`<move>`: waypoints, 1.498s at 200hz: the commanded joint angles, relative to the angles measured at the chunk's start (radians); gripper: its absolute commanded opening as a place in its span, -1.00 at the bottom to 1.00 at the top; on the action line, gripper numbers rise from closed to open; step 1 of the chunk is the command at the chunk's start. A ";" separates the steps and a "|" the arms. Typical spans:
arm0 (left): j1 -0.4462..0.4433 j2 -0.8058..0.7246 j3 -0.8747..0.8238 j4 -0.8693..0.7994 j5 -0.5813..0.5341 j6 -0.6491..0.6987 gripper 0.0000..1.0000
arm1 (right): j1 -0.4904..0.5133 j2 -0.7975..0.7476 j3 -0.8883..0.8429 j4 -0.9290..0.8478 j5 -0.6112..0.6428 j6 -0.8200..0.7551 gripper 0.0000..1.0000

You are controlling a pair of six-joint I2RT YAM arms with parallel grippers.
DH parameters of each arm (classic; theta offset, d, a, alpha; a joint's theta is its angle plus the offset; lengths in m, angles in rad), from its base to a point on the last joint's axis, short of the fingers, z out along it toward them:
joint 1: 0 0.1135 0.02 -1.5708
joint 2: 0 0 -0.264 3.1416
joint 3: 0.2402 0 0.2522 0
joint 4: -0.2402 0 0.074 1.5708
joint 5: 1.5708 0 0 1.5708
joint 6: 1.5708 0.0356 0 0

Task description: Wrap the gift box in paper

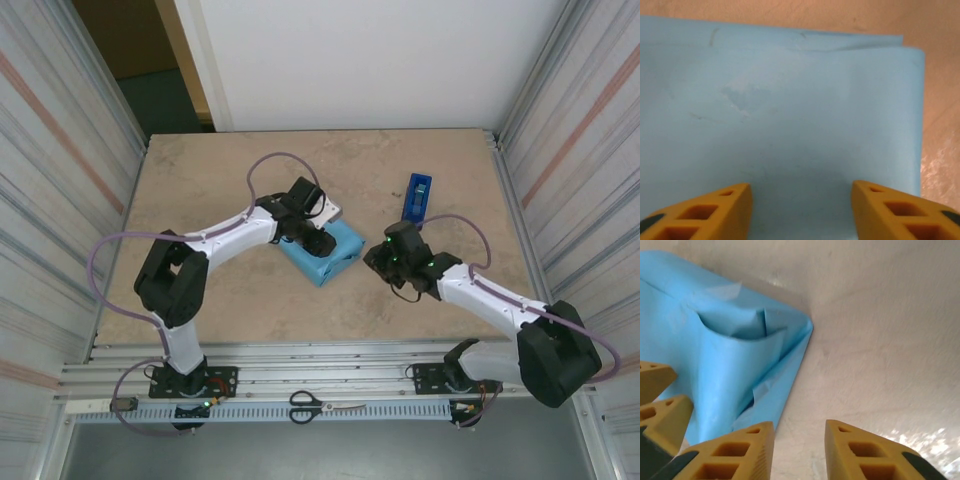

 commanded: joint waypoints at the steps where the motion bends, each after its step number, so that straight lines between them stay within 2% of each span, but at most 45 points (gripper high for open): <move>1: 0.034 -0.036 0.092 -0.053 0.028 -0.036 0.34 | -0.063 0.014 0.074 -0.044 -0.102 -0.228 -0.09; 10: 0.051 -0.060 0.104 -0.047 0.033 -0.061 0.47 | -0.093 0.046 0.105 -0.044 -0.158 -0.283 0.07; 31: 0.095 -0.143 0.060 -0.010 0.029 -0.145 0.70 | -0.139 0.161 0.195 -0.045 -0.266 -0.386 0.26; 50: 0.162 -0.242 -0.066 0.041 0.031 -0.279 0.83 | -0.159 0.296 0.308 -0.062 -0.332 -0.465 0.39; 56: 0.190 -0.275 -0.116 0.057 0.048 -0.327 0.85 | -0.165 0.341 0.354 -0.087 -0.342 -0.492 0.47; 70: 0.256 -0.353 -0.236 0.098 0.105 -0.431 0.90 | -0.171 0.431 0.460 -0.151 -0.331 -0.557 0.53; 82: 0.304 -0.415 -0.338 0.148 0.171 -0.499 0.93 | -0.179 0.495 0.527 -0.173 -0.353 -0.600 0.55; 101: 0.353 -0.482 -0.483 0.247 0.265 -0.599 0.97 | -0.195 0.623 0.641 -0.215 -0.476 -0.658 0.56; 126: 0.380 -0.480 -0.591 0.359 0.365 -0.689 0.97 | -0.196 0.747 0.730 -0.256 -0.637 -0.694 0.56; 148: 0.401 -0.455 -0.619 0.402 0.411 -0.716 0.98 | -0.194 0.745 0.703 -0.210 -0.747 -0.661 0.51; 178: 0.433 -0.445 -0.620 0.394 0.436 -0.693 0.97 | -0.159 0.636 0.571 -0.118 -0.809 -0.594 0.47; 206: 0.477 -0.436 -0.627 0.387 0.477 -0.672 0.97 | -0.084 0.536 0.467 -0.045 -0.793 -0.514 0.49; 223: 0.497 -0.429 -0.626 0.381 0.492 -0.657 0.97 | -0.064 0.512 0.479 -0.127 -0.663 -0.526 0.55; 246: 0.507 -0.392 -0.578 0.335 0.504 -0.601 0.97 | -0.092 0.518 0.504 -0.166 -0.491 -0.481 0.63; 268: 0.507 -0.331 -0.516 0.299 0.525 -0.562 0.97 | -0.103 0.547 0.526 -0.097 -0.509 -0.439 0.72; 299: 0.507 -0.223 -0.425 0.261 0.549 -0.539 0.97 | -0.094 0.635 0.615 -0.142 -0.494 -0.407 0.78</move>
